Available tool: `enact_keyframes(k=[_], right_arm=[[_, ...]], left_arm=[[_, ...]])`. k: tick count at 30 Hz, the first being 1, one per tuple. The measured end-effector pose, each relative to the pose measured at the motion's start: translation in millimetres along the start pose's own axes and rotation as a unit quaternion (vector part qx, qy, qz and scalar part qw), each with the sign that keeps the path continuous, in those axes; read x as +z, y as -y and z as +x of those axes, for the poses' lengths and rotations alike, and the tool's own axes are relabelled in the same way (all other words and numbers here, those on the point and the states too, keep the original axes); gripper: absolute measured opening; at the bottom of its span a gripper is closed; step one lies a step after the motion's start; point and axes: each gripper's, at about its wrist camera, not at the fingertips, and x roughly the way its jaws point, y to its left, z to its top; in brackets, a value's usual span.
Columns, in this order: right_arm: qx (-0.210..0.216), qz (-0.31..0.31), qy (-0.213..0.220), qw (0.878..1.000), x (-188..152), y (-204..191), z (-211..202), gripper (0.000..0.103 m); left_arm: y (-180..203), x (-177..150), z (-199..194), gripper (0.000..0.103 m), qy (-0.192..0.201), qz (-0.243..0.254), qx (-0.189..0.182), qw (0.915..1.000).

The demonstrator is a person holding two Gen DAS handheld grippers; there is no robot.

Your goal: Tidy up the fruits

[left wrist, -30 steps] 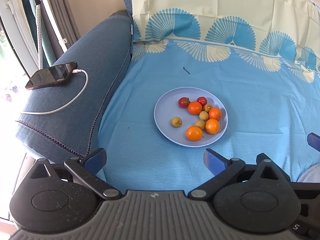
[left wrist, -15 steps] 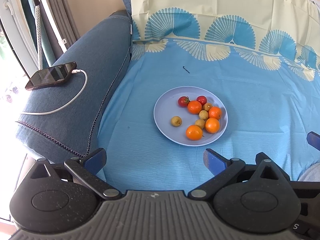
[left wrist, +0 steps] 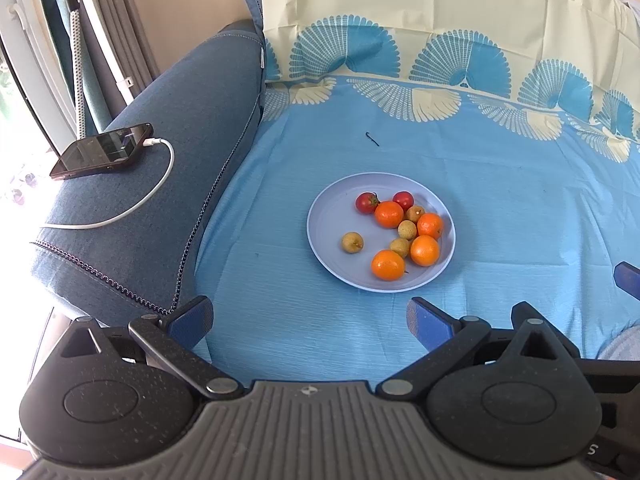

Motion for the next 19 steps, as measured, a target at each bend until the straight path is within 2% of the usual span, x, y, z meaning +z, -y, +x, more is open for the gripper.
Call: enact_keyframes(k=[19], right_arm=[[0.002, -0.001, 0.0, 1.0, 1.4, 0.7, 1.3, 0.102]], left_arm=[[2.9, -0.4, 4.5, 0.103, -0.005, 0.0, 0.009, 1.0]])
